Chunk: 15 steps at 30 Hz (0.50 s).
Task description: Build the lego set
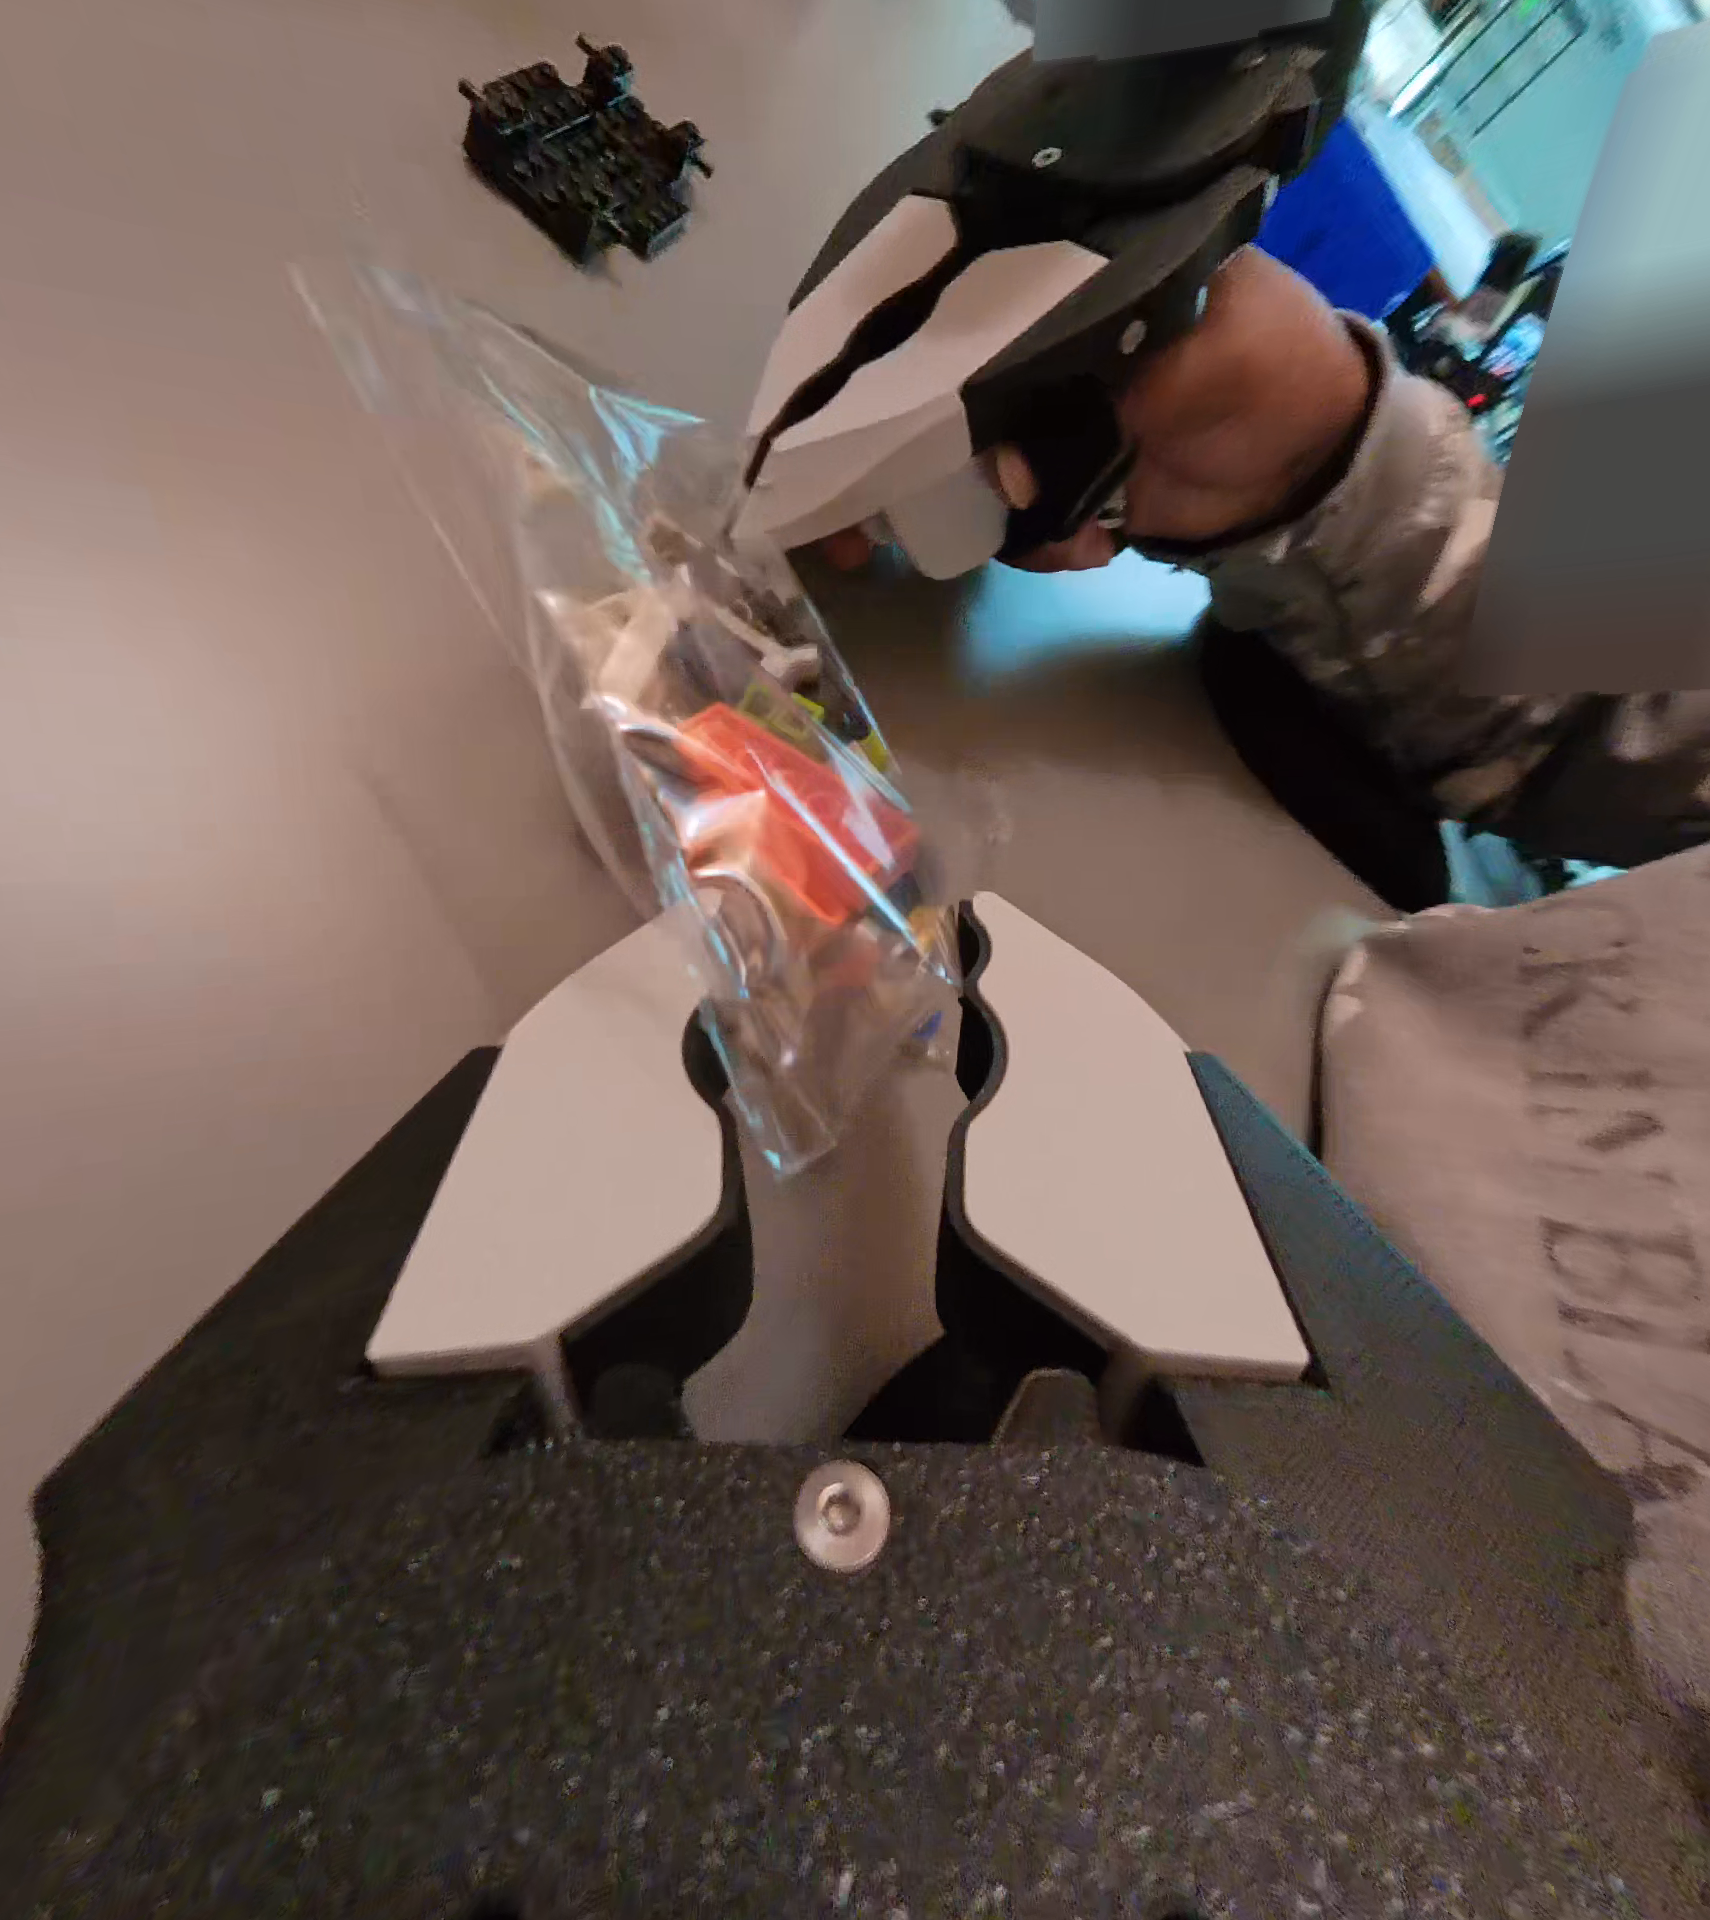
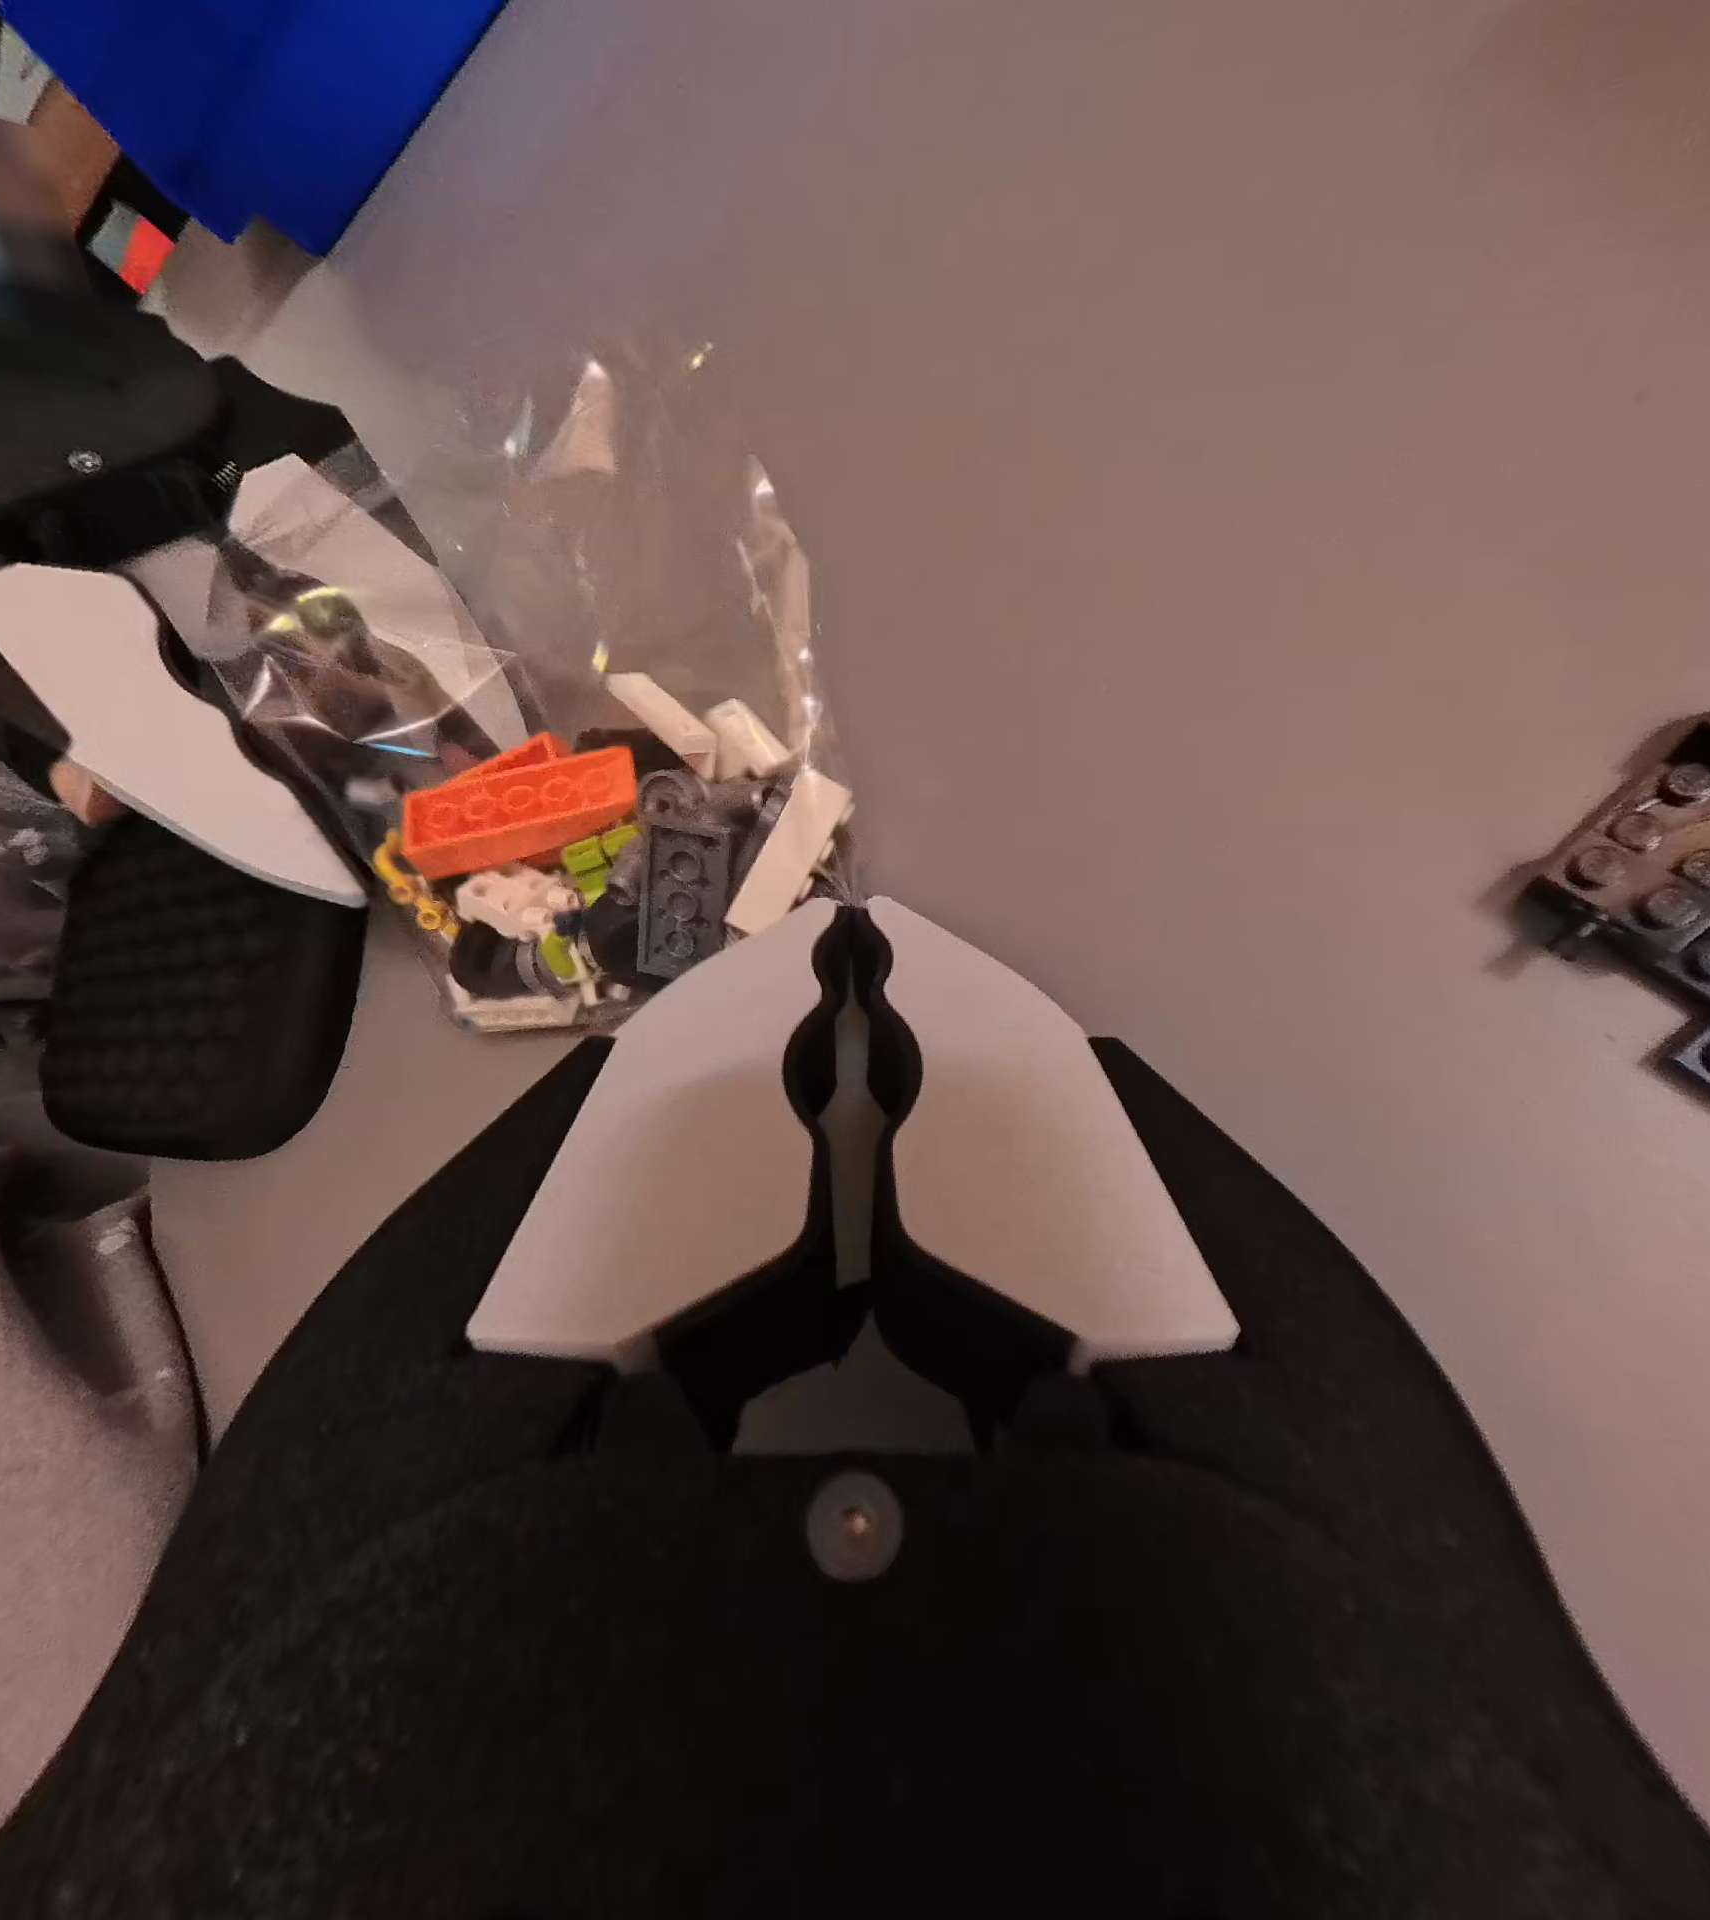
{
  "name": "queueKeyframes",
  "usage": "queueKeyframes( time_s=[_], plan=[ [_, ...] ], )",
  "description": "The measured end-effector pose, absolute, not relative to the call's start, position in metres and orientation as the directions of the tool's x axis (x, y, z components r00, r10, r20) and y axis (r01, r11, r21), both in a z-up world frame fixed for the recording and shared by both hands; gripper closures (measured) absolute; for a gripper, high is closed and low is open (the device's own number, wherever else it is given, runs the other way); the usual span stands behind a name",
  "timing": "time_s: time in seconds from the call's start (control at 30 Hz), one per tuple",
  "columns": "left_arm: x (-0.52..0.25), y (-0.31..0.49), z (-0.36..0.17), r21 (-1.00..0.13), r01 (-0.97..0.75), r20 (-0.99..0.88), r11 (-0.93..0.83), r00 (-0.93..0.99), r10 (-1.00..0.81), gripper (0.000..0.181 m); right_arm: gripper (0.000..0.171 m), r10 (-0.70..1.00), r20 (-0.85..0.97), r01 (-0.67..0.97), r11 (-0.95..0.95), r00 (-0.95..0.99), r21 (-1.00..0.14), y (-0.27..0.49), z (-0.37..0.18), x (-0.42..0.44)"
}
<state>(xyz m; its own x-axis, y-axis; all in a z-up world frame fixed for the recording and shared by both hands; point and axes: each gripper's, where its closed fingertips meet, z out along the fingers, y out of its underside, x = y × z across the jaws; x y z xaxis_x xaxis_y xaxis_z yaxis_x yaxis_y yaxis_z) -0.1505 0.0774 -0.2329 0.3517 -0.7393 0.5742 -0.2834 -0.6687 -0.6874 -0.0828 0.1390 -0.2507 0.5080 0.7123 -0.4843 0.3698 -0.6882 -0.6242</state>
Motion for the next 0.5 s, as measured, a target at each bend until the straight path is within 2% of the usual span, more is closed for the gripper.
queueKeyframes(
  time_s=[0.03, 0.1, 0.13, 0.3, 0.5],
  plan=[
    [-0.148, 0.078, -0.235, -0.684, -0.307, 0.557, -0.662, 0.366, -0.745, 0.144, 0.171, 0.713, -0.48, 0.365, -0.686, 0.512, -0.63, 0.14, -0.25, -0.083],
    [-0.148, 0.078, -0.237, -0.689, -0.352, 0.518, -0.634, 0.373, -0.77, 0.165, 0.171, 0.714, -0.478, 0.362, -0.683, 0.512, -0.634, 0.141, -0.25, -0.082],
    [-0.15, 0.08, -0.235, -0.699, -0.355, 0.5, -0.62, 0.378, -0.779, 0.17, 0.171, 0.716, -0.479, 0.361, -0.681, 0.507, -0.637, 0.141, -0.25, -0.081],
    [-0.176, 0.091, -0.221, -0.73, -0.408, 0.378, -0.548, 0.427, -0.821, 0.177, 0.171, 0.792, -0.462, 0.364, -0.599, 0.398, -0.713, 0.134, -0.237, -0.095],
    [-0.21, 0.102, -0.209, -0.726, -0.495, 0.256, -0.477, 0.449, -0.856, 0.178, 0.171, 0.888, -0.314, 0.42, -0.439, 0.335, -0.794, 0.127, -0.23, -0.12]
  ],
)
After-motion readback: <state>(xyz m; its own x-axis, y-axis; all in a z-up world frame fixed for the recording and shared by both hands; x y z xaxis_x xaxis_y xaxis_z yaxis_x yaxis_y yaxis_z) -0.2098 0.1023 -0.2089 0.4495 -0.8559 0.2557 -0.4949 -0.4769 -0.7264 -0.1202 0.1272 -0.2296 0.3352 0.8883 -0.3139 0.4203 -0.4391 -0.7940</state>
